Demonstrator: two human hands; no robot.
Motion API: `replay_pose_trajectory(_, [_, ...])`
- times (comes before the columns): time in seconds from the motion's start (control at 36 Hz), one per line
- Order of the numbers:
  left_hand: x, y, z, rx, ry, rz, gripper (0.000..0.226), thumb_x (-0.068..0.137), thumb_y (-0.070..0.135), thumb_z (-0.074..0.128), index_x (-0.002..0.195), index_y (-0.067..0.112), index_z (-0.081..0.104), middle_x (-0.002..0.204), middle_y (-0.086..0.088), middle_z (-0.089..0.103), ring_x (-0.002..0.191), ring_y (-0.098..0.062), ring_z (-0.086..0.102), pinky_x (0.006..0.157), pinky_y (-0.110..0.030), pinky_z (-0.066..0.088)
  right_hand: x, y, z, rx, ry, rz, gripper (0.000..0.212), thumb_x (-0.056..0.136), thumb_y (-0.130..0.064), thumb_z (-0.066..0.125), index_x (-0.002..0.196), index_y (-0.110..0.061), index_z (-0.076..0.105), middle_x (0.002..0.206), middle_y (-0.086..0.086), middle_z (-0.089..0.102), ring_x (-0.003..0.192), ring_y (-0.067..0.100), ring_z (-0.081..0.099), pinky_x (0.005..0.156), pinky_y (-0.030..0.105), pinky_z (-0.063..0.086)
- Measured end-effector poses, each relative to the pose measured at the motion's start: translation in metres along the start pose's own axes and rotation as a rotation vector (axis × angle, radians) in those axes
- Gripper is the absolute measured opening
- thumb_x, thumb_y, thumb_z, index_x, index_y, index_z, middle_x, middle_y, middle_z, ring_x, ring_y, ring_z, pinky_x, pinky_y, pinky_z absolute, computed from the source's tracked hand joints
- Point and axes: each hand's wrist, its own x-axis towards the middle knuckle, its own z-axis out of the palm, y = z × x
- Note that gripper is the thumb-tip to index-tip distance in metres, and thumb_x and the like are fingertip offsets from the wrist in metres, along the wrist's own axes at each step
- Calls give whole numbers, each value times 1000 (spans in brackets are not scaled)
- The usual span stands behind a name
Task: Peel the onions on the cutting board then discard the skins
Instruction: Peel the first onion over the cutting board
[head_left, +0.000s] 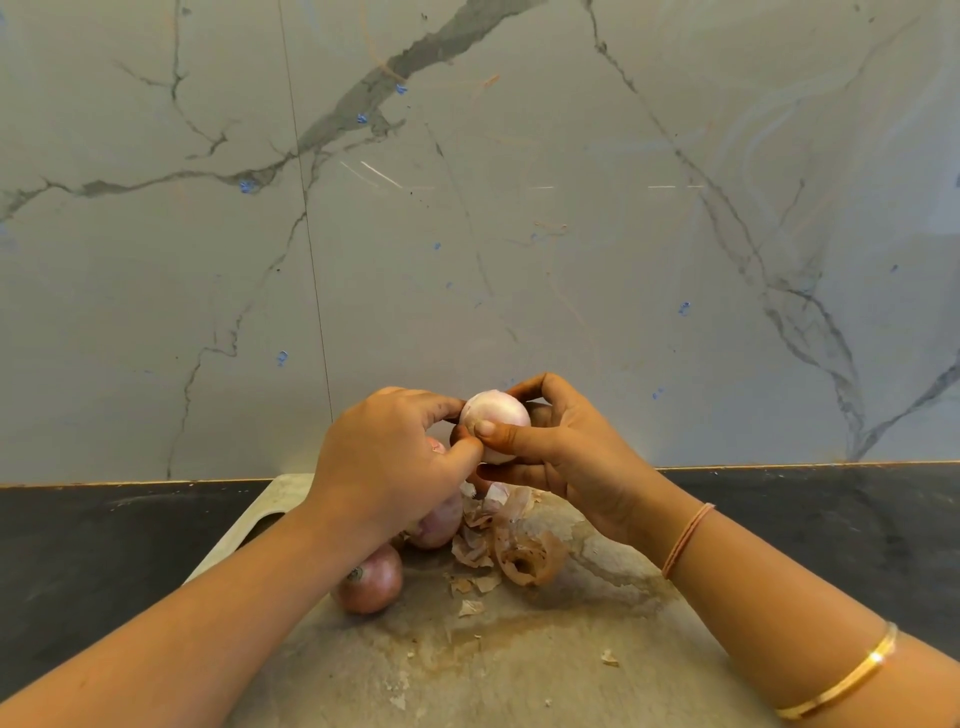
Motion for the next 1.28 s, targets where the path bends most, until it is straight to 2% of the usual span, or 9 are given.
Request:
replay_pose_trajectory(0.25, [0,2,1,41,-2,21,66,71,59,28,105,25,74,87,4,74,83,-17,64,63,-26,49,1,2,-1,6,12,-2,40,78,-14,75,108,-15,49,110,8,62,87,28,72,72,35,61])
replay_pose_trajectory(0.39, [-1,0,0,-12,72,30,54,75,58,38,96,26,76,89,8,74,84,-15,68,65,-36,57,2,3,-3,47,53,2,41,79,-14,75,110,-14,48,119,15,59,92,31,71,72,34,61])
replay_pose_trajectory(0.56, [-2,2,3,-21,156,98,39,79,47,48,89,21,76,86,9,73,77,-12,68,60,-37,58,2,2,-1,-23,49,-21,39,80,-17,74,106,-17,45,120,15,58,94,30,70,74,37,61])
replay_pose_trajectory(0.67, [-3,1,6,-25,162,91,13,78,27,69,82,15,72,82,5,72,73,-13,66,59,-30,57,1,1,0,-68,43,-34,38,80,-19,74,104,-17,45,117,14,59,93,31,70,74,38,61])
replay_pose_trajectory(0.72, [-2,-1,7,-21,158,93,8,77,18,76,81,13,70,82,4,71,72,-12,64,59,-23,52,1,1,1,-73,40,-34,38,80,-20,74,104,-17,45,117,14,59,93,31,70,74,38,61])
replay_pose_trajectory(0.83, [0,-2,5,-22,160,89,9,77,15,75,83,12,69,80,3,70,70,-8,58,58,-13,43,1,1,0,-52,31,-21,40,79,-18,74,108,-14,47,117,15,60,93,33,70,77,42,61])
replay_pose_trajectory(1.0, [2,-3,3,-102,159,43,6,79,15,71,82,13,67,76,4,67,69,-12,61,60,-30,54,-1,-3,-4,16,-16,16,41,83,-15,71,117,-8,49,114,19,62,86,34,72,76,39,61])
replay_pose_trajectory(1.11, [2,-3,3,-144,146,-6,6,81,15,69,82,16,64,74,4,65,69,-9,61,60,-28,53,-1,-3,-6,25,-39,16,39,86,-13,68,121,-6,51,114,21,62,80,28,71,70,31,61])
replay_pose_trajectory(1.28, [2,-4,4,-119,142,27,6,84,17,68,84,18,62,76,4,64,71,-8,59,60,-28,53,0,-2,-10,-10,-60,14,33,90,-19,62,120,-7,56,104,16,65,70,18,68,64,22,56])
